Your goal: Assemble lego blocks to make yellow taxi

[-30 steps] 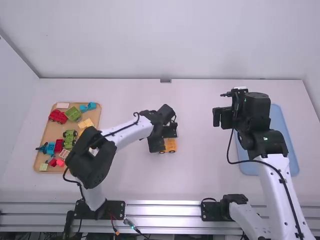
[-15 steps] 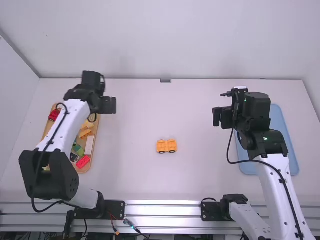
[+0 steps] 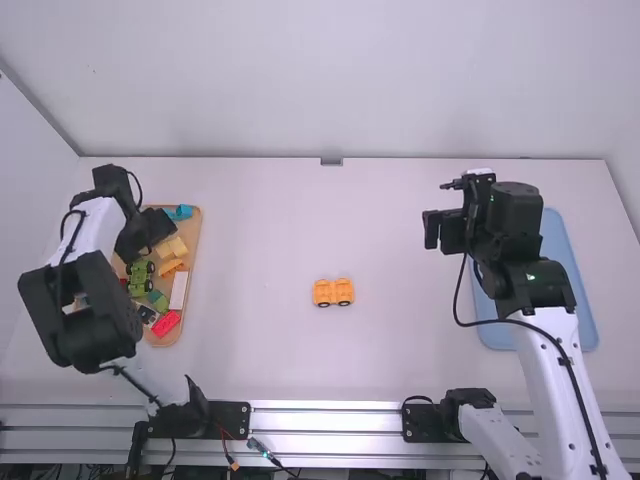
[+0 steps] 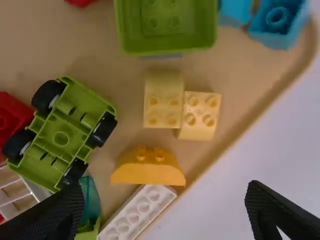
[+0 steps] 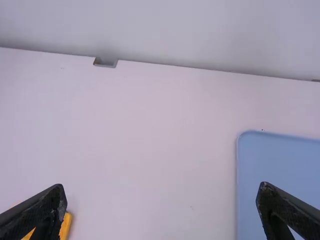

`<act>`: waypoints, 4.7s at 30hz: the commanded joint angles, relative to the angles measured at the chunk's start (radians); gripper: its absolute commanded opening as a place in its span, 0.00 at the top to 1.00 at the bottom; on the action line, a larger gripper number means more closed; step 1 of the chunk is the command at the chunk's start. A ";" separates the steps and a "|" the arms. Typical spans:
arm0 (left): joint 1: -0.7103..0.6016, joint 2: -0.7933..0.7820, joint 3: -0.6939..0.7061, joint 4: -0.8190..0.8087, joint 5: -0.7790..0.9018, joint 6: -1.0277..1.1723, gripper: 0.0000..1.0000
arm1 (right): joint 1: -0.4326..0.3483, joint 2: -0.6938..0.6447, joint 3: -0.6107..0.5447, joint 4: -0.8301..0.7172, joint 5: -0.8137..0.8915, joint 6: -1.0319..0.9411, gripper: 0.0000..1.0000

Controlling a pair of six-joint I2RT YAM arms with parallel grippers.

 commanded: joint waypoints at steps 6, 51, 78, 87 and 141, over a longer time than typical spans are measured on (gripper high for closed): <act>0.000 0.177 0.219 -0.129 -0.027 -0.032 0.28 | 0.012 0.052 0.032 0.019 -0.022 0.005 0.01; 0.002 0.253 0.051 0.039 -0.179 0.003 0.46 | 0.035 0.070 0.032 0.048 -0.015 0.002 0.01; 0.001 0.253 0.116 0.058 -0.121 0.036 0.45 | 0.035 0.070 0.032 0.047 -0.015 0.002 0.01; 0.002 0.253 0.109 0.064 -0.119 0.025 0.46 | 0.037 0.070 0.032 0.047 -0.015 0.002 0.01; -0.092 0.148 0.155 -0.140 -0.312 -0.478 0.98 | 0.035 0.070 0.032 0.036 -0.016 -0.006 0.01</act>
